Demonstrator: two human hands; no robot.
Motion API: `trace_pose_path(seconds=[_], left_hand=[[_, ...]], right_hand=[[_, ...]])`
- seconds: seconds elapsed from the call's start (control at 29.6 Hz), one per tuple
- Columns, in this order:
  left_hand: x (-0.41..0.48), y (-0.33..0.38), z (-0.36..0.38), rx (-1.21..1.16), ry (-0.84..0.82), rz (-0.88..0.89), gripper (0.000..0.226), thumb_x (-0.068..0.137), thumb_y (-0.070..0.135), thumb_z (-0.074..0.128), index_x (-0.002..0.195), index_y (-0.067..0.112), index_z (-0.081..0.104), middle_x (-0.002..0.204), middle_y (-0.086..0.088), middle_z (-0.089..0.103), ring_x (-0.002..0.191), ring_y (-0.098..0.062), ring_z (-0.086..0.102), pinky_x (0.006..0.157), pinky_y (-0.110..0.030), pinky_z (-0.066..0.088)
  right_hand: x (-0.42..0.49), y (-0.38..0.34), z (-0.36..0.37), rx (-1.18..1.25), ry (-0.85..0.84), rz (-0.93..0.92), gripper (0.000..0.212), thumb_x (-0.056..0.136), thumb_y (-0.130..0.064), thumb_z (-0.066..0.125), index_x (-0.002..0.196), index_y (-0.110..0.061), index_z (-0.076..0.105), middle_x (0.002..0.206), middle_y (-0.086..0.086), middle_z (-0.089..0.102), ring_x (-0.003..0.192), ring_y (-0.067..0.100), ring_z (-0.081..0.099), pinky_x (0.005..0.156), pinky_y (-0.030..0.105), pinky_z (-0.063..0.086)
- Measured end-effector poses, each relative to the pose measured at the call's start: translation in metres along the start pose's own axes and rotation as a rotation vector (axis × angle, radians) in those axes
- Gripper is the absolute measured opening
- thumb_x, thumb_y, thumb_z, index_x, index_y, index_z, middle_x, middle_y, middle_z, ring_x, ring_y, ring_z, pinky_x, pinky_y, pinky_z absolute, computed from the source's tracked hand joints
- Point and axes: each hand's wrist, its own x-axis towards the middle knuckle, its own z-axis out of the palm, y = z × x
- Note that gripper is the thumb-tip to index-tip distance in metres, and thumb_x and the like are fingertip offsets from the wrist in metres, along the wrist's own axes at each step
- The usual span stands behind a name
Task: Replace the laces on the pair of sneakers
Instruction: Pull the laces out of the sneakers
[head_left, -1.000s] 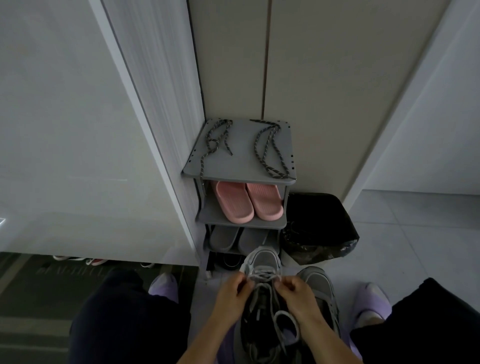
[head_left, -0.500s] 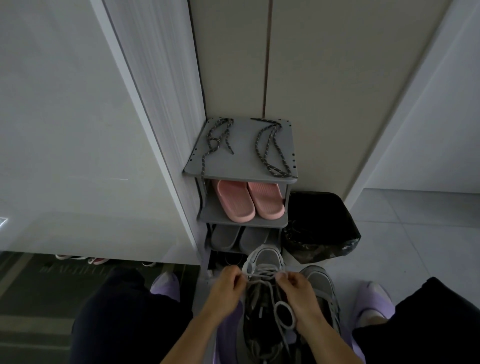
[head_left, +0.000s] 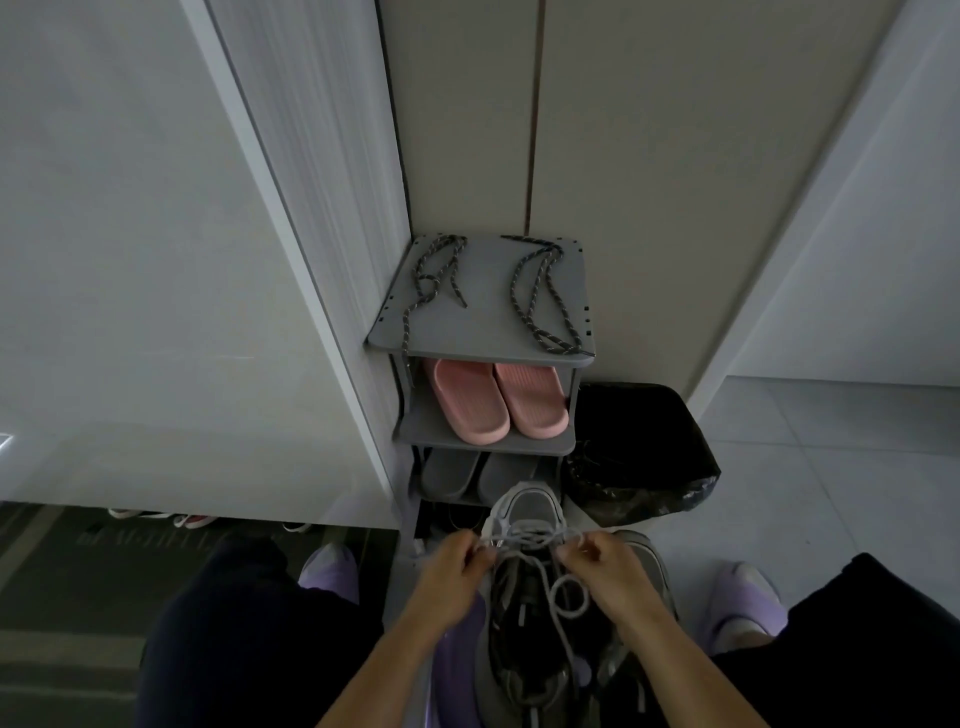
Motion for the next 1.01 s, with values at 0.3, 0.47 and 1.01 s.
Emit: trace_pose_path(seconds=[0.3, 0.47, 1.01], left_hand=[[0.005, 0.008, -0.014, -0.335, 0.06, -0.159, 0.025, 0.087, 0.011, 0.058, 0.065, 0.014, 0.048, 0.058, 0.0, 0.044, 0.057, -0.01, 0.04, 0.054, -0.017, 0.033], [0.006, 0.011, -0.008, -0.435, 0.13, -0.208, 0.017, 0.089, 0.014, 0.057, 0.073, 0.013, 0.052, 0.062, 0.0, 0.049, 0.06, -0.012, 0.045, 0.054, -0.014, 0.036], [0.011, 0.021, 0.011, -0.234, 0.113, -0.119, 0.026, 0.092, 0.017, 0.053, 0.067, 0.024, 0.047, 0.073, 0.001, 0.053, 0.068, -0.01, 0.05, 0.063, -0.022, 0.037]], right_hand=[[0.01, 0.009, -0.026, -0.053, 0.128, -0.007, 0.021, 0.089, -0.017, 0.058, 0.068, -0.015, 0.058, 0.06, 0.003, 0.057, 0.057, 0.015, 0.051, 0.062, 0.03, 0.043], [0.007, 0.01, -0.028, -0.14, 0.011, -0.069, 0.014, 0.086, -0.023, 0.063, 0.084, -0.01, 0.065, 0.071, 0.0, 0.061, 0.068, 0.014, 0.056, 0.064, 0.025, 0.042], [0.008, 0.002, -0.019, -0.185, -0.134, -0.123, 0.003, 0.086, -0.024, 0.064, 0.086, -0.021, 0.064, 0.079, -0.009, 0.065, 0.076, 0.008, 0.06, 0.07, 0.014, 0.045]])
